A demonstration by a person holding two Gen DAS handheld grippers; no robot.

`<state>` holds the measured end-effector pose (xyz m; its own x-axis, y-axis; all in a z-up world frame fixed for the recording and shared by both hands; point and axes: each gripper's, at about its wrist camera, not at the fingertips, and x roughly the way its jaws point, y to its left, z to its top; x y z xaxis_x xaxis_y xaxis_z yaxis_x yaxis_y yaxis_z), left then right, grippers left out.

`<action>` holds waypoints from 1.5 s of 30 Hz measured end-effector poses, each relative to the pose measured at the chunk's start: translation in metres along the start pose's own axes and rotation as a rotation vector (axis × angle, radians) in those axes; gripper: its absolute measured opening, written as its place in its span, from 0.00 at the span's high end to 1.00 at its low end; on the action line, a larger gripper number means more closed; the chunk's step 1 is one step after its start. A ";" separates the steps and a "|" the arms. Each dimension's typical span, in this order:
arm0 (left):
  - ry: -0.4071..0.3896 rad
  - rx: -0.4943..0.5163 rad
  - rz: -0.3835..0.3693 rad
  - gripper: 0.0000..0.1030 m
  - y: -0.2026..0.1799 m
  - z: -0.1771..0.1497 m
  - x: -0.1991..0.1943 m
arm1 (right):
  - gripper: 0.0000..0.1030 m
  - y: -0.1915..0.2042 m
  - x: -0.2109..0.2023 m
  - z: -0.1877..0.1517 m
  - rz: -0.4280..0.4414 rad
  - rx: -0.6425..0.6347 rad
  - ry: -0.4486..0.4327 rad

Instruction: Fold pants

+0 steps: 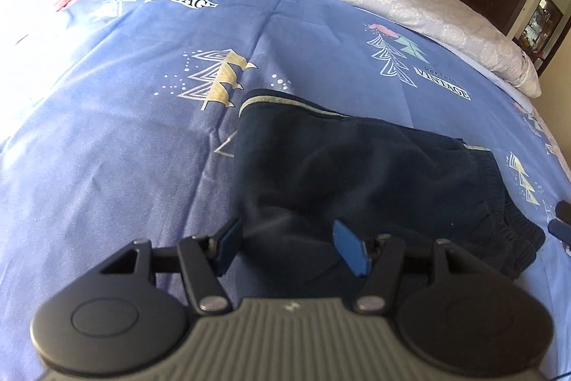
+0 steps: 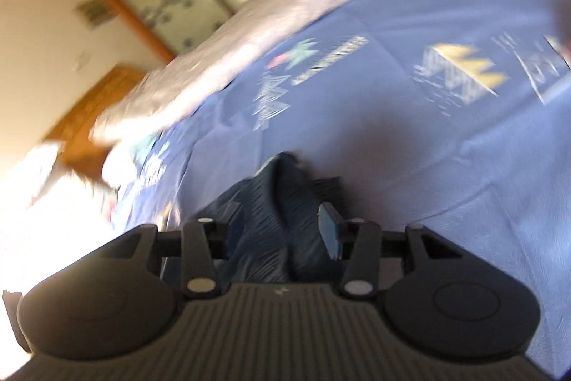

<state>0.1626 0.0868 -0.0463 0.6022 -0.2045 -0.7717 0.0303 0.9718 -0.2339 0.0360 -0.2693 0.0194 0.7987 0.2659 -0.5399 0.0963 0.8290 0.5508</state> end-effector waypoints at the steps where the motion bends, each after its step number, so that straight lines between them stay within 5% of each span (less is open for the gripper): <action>1: -0.003 0.005 0.007 0.44 -0.002 -0.001 -0.002 | 0.52 0.008 0.004 -0.003 0.003 -0.038 0.018; 10: 0.003 0.032 0.047 0.42 -0.011 -0.006 -0.008 | 0.54 0.004 0.041 -0.021 -0.019 -0.014 0.187; 12: 0.006 0.030 0.050 0.42 -0.010 -0.007 -0.007 | 0.89 0.011 0.036 -0.022 -0.048 -0.079 0.175; 19: 0.017 0.047 0.070 0.40 -0.014 -0.009 -0.003 | 0.89 0.012 0.001 -0.012 -0.028 -0.094 0.044; 22: 0.023 0.057 0.084 0.39 -0.016 -0.009 0.000 | 0.98 0.009 -0.010 -0.014 -0.065 -0.098 -0.038; 26: 0.025 0.075 0.102 0.37 -0.020 -0.011 0.004 | 0.98 -0.025 -0.004 -0.010 -0.145 -0.002 -0.017; 31: 0.016 0.087 0.109 0.31 -0.025 -0.016 0.007 | 0.92 -0.027 -0.008 0.006 -0.046 0.025 -0.037; 36: 0.005 0.120 0.131 0.29 -0.033 -0.019 0.007 | 0.54 -0.009 0.024 0.021 0.010 -0.041 0.018; 43: 0.004 0.121 0.131 0.27 -0.033 -0.020 0.009 | 0.53 -0.001 0.091 0.014 0.000 -0.063 0.161; 44: 0.005 0.123 0.133 0.26 -0.034 -0.020 0.009 | 0.62 0.000 0.096 0.013 0.009 -0.069 0.166; 45: 0.005 0.124 0.134 0.26 -0.035 -0.020 0.010 | 0.86 0.005 0.098 0.014 0.007 -0.085 0.160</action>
<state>0.1512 0.0485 -0.0576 0.6034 -0.0721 -0.7942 0.0484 0.9974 -0.0538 0.1229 -0.2463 -0.0220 0.6939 0.3407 -0.6344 0.0355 0.8638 0.5026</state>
